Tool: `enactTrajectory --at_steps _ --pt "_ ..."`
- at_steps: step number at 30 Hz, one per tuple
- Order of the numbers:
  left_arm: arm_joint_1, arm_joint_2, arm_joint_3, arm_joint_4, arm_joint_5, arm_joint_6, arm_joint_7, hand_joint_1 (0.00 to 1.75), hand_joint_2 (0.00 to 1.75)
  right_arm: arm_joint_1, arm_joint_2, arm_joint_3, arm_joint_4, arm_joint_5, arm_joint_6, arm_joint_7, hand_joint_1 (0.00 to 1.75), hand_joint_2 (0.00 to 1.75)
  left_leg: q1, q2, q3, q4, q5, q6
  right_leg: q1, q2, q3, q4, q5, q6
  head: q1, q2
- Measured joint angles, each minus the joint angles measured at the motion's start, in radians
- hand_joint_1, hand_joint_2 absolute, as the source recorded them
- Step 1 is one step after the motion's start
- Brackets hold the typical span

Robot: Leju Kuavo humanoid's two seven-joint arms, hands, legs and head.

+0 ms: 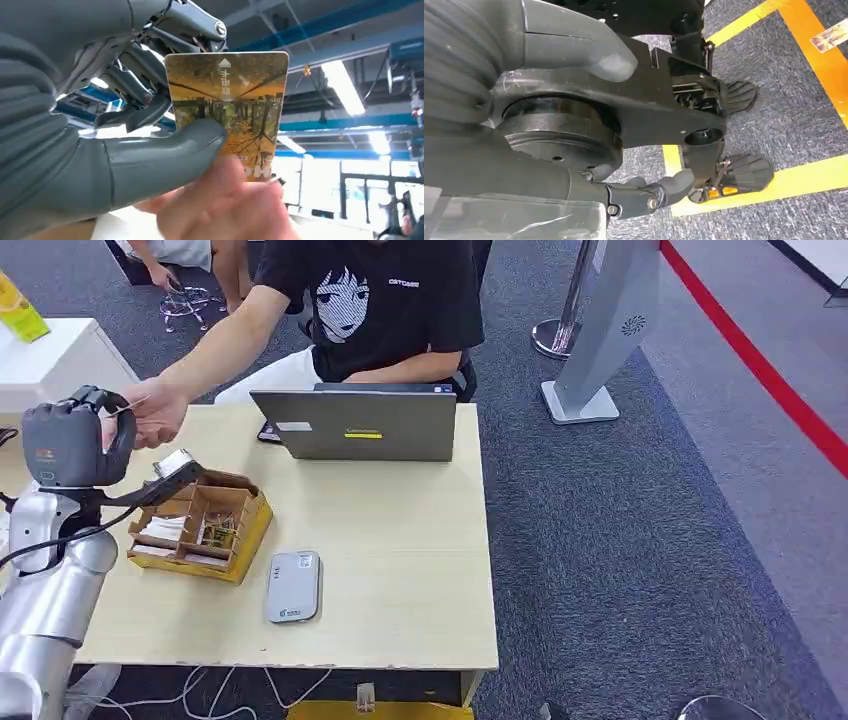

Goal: Pass the card to the sensor for recognition and then transmit it.

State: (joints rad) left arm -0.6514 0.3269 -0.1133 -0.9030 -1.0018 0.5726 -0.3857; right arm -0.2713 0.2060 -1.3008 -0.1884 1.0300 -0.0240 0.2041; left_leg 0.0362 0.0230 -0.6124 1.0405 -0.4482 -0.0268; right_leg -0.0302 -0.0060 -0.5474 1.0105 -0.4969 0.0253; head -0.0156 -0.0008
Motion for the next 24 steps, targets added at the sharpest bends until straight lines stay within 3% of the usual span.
enactTrajectory --at_steps 5,6,7,24 --pt "-0.039 -0.019 0.000 0.049 -0.014 0.008 0.006 1.75 1.75 -0.002 0.001 0.003 0.000 0.000 -0.004 0.003 0.00 1.75 0.000 0.000 0.000 0.000 0.000 0.000 0.000 0.000 0.000 0.000 0.000 0.000 0.000 0.000" --pt "-0.045 -0.023 0.000 0.062 -0.017 0.016 0.006 1.55 1.75 -0.002 0.003 0.003 0.000 0.000 -0.008 0.003 0.00 1.75 0.000 0.000 0.000 0.000 0.000 0.000 0.000 0.000 0.000 0.000 0.000 0.000 0.000 0.000" --pt "-0.047 -0.026 -0.001 0.071 -0.018 0.020 0.006 0.00 1.75 -0.002 0.003 0.003 0.000 0.000 -0.009 0.004 0.00 1.75 0.000 0.000 0.000 0.000 0.000 0.000 0.000 0.000 0.000 0.000 0.000 0.000 0.000 0.000" --pt "0.037 -0.036 0.000 0.114 0.075 0.102 -0.049 0.00 1.75 0.000 0.005 0.003 0.000 -0.015 -0.012 -0.001 0.00 1.75 0.000 0.000 -0.002 0.000 0.000 0.000 0.000 0.000 -0.001 0.000 0.000 0.000 0.000 0.000"
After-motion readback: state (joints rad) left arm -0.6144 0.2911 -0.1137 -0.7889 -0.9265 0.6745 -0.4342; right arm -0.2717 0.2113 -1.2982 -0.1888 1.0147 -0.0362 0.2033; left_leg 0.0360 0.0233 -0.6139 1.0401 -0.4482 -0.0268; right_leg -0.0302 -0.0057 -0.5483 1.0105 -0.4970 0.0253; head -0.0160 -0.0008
